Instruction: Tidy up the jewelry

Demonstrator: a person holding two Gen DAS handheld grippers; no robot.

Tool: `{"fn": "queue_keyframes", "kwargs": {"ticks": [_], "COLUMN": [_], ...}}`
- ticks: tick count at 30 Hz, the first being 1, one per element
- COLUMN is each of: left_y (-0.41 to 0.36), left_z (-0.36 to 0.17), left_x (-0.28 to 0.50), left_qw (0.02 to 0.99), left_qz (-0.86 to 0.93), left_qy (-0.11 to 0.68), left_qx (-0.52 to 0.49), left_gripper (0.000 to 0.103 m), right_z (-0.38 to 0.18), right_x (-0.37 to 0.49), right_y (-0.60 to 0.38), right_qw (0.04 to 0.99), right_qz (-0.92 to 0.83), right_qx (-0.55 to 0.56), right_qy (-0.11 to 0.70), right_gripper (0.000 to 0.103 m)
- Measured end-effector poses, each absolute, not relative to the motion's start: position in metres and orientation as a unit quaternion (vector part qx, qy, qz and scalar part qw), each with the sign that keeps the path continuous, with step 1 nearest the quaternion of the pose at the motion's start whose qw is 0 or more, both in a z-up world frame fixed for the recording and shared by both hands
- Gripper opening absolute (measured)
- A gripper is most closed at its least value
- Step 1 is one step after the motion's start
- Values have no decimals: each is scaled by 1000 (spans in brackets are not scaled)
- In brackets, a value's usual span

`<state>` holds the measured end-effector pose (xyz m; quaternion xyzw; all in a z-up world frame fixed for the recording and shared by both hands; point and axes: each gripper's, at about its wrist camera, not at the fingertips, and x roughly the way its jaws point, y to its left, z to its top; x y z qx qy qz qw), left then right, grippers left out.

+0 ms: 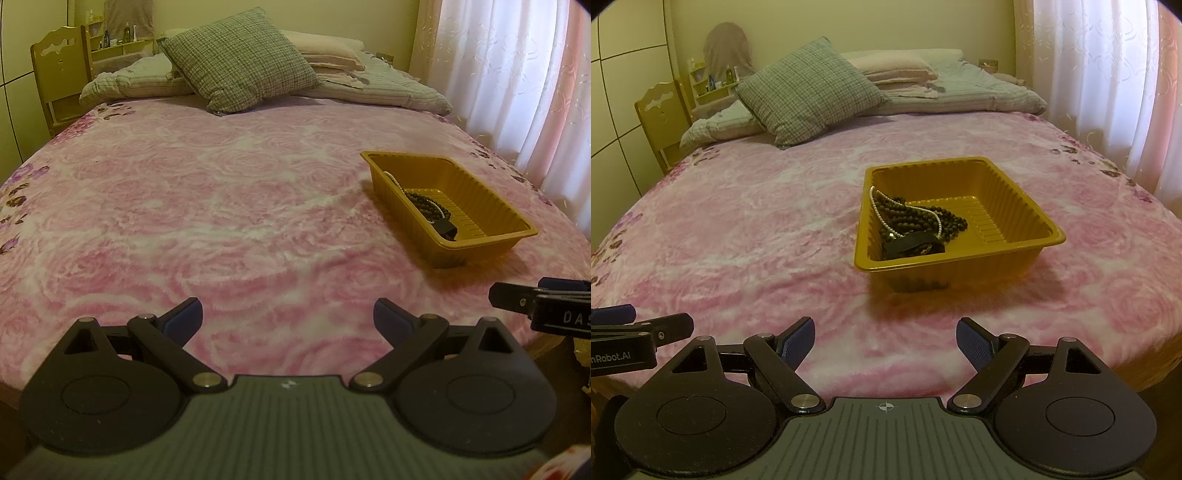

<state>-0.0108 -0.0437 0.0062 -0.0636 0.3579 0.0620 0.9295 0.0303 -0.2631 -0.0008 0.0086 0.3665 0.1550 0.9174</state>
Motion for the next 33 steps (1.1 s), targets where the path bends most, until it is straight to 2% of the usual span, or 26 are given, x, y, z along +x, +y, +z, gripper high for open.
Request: {"fn": "queue_keyframes", "kwargs": {"ticks": [33], "left_y": [-47], "left_z": [7], "left_x": [-9], "left_qw": [930], "left_qz": [56], "left_qy": [358], "left_qx": [-61], "left_gripper": [99], "right_z": [-1], "right_x": [34], "right_y": [-265], "right_qw": [918], "right_qz": [153], "right_qx": [11], "right_qy": [365], "right_gripper": [83]}}
